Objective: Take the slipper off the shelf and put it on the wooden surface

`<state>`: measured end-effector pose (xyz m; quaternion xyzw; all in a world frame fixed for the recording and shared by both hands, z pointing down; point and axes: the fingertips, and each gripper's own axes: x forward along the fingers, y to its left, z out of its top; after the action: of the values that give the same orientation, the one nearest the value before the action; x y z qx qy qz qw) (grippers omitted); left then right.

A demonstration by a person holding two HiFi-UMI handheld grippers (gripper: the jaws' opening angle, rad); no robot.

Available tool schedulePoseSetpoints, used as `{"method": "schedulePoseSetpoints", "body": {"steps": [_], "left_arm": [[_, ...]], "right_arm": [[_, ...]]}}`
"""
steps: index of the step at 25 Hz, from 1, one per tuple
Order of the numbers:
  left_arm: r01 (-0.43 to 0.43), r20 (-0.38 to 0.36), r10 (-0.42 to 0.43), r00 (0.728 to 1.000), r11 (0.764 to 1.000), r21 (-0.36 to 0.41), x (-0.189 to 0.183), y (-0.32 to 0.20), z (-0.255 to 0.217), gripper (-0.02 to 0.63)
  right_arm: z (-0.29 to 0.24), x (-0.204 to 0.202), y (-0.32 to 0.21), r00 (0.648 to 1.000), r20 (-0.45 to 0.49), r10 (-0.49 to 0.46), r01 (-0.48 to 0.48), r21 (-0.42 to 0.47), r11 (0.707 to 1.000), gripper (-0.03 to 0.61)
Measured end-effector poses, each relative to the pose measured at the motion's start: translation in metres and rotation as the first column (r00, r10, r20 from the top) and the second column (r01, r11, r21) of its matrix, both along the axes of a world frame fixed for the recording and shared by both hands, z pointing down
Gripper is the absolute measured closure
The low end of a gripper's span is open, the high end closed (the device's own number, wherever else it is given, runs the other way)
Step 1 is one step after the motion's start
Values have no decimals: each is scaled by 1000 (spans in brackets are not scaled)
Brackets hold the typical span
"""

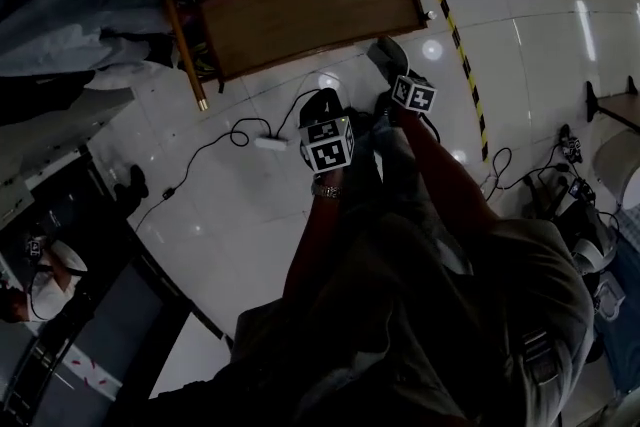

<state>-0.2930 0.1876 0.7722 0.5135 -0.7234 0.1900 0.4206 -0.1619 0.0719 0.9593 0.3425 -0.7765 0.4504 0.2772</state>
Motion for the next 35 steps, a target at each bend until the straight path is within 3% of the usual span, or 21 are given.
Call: {"method": "schedulePoseSetpoints", "body": {"steps": [4, 6, 8, 9, 11, 12, 14, 16, 18, 22, 23, 25, 26, 31, 33, 35], "left_arm": [[4, 14, -4, 1000, 1000, -8, -6, 5, 45, 607], [3, 25, -3, 1000, 1000, 3, -13, 2, 64, 607], [-7, 34, 6, 999, 1000, 21, -21, -5, 79, 607], [-16, 36, 15, 999, 999, 32, -23, -10, 85, 607], [-36, 37, 34, 999, 998, 46, -26, -19, 89, 608], [-44, 35, 42, 998, 998, 47, -26, -22, 87, 609], [-57, 28, 56, 998, 997, 42, -24, -26, 75, 609], [-78, 22, 77, 997, 996, 36, -18, -30, 52, 609], [-105, 13, 105, 994, 994, 41, -12, -40, 22, 609], [-160, 13, 159, 987, 983, 86, -1, -71, -48, 609], [-174, 18, 173, 985, 980, 100, 1, -79, -65, 608], [-195, 20, 194, 981, 972, 129, 8, -96, -94, 609], [-203, 19, 202, 979, 969, 143, 11, -104, -105, 608], [-248, 61, 241, 969, 950, 189, 25, -133, -157, 609], [-249, 78, 238, 968, 944, 216, 29, -143, -174, 609], [-240, 76, 228, 971, 942, 234, 33, -146, -188, 609]], "right_arm": [[54, 3, -51, 986, -8, 165, -165, 36, 986, 506], [79, 0, -68, 965, 48, 256, -257, -2, 967, 503], [109, -10, -78, 952, 88, 292, -286, -76, 955, 486], [124, -14, -80, 954, 88, 285, -274, -116, 955, 452], [148, -15, -78, 974, 38, 223, -213, -173, 962, 235], [154, -10, -74, 985, -9, 174, -172, -182, 968, 202], [147, 2, -58, 995, -89, 50, -67, -193, 979, 183], [122, 12, -33, 992, -114, -60, 32, -234, 972, 162], [92, 31, -15, 983, -142, -114, 76, -253, 965, 160], [-20, 41, -9, 987, -126, -99, 79, -154, 985, 238], [-55, 36, -12, 990, -117, -85, 71, -119, 990, 289], [-123, 24, -15, 989, -120, -85, 80, -47, 996, 460], [-155, 15, -16, 987, -123, -104, 104, -3, 995, 506], [-290, -26, -36, 974, -112, -194, 217, 243, 946, 515], [-326, -36, -42, 972, -90, -216, 233, 284, 930, 567], [-348, -34, -44, 973, -99, -209, 230, 305, 924, 571]]}}
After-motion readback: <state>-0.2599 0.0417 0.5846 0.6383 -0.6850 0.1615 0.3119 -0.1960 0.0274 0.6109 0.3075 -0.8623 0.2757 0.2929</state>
